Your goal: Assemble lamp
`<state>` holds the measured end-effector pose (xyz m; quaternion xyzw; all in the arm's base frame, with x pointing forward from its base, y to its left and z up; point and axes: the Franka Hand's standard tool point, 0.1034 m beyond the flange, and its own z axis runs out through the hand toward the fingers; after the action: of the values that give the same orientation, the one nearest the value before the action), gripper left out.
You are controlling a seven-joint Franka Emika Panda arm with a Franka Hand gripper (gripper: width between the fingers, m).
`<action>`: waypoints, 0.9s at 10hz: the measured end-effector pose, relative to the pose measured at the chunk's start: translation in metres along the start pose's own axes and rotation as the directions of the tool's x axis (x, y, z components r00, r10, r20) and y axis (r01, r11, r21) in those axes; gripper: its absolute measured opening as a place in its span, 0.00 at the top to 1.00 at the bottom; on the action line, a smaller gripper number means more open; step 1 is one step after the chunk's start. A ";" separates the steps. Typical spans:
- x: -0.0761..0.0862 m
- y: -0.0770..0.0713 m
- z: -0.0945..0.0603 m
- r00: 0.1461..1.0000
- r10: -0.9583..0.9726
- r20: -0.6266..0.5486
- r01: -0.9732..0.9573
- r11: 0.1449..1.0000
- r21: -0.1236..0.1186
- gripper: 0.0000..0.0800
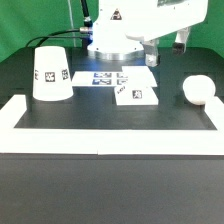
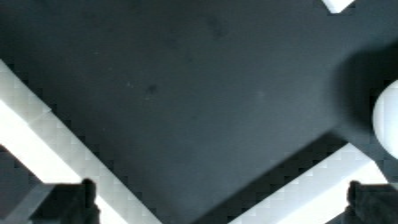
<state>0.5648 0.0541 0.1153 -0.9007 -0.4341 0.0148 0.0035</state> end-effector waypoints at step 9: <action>-0.023 -0.001 0.006 0.998 0.065 0.014 -0.066 0.998 0.007 0.13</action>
Offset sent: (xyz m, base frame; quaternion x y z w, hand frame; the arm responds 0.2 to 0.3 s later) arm 0.0000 0.0000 0.0000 0.0000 0.0000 0.0000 1.0000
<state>0.5502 0.0368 0.1095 -0.9143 -0.4043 0.0224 0.0034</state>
